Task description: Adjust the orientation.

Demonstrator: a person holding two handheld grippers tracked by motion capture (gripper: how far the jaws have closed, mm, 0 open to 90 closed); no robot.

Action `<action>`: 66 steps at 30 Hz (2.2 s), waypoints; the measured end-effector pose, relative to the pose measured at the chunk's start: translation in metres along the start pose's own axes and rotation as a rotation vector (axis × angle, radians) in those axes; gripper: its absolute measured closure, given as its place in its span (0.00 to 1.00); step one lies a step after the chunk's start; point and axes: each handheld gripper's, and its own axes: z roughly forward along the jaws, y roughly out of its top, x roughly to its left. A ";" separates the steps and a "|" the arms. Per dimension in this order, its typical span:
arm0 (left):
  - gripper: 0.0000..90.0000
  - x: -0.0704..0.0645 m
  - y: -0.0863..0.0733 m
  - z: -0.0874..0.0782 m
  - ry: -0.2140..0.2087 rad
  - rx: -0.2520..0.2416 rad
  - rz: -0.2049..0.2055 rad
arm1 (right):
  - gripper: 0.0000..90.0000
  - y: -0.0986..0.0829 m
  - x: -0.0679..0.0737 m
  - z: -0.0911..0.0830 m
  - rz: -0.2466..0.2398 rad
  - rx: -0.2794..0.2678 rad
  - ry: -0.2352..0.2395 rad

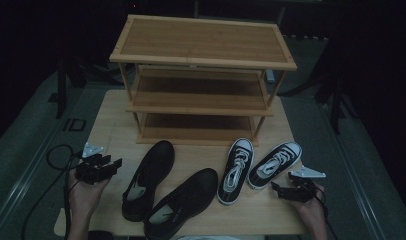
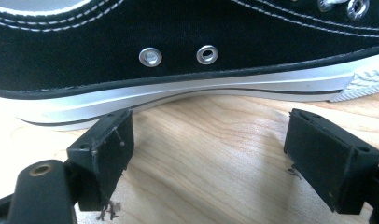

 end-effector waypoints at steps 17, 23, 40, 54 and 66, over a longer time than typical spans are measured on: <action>0.58 -0.017 0.002 -0.019 -0.034 0.013 0.030 | 0.17 0.000 0.000 0.000 -0.001 0.000 0.000; 0.59 -0.026 0.004 -0.028 -0.041 0.018 0.053 | 0.17 0.000 0.000 0.000 -0.001 0.000 0.001; 0.61 -0.042 0.005 -0.041 -0.068 0.047 0.071 | 0.17 0.000 0.000 0.000 -0.002 0.000 0.002; 0.61 -0.053 0.003 -0.044 -0.079 0.063 0.094 | 0.17 0.000 0.000 0.000 -0.002 0.000 0.003; 0.61 -0.058 0.000 -0.043 -0.080 0.091 0.102 | 0.17 0.000 0.000 0.000 -0.002 0.000 0.003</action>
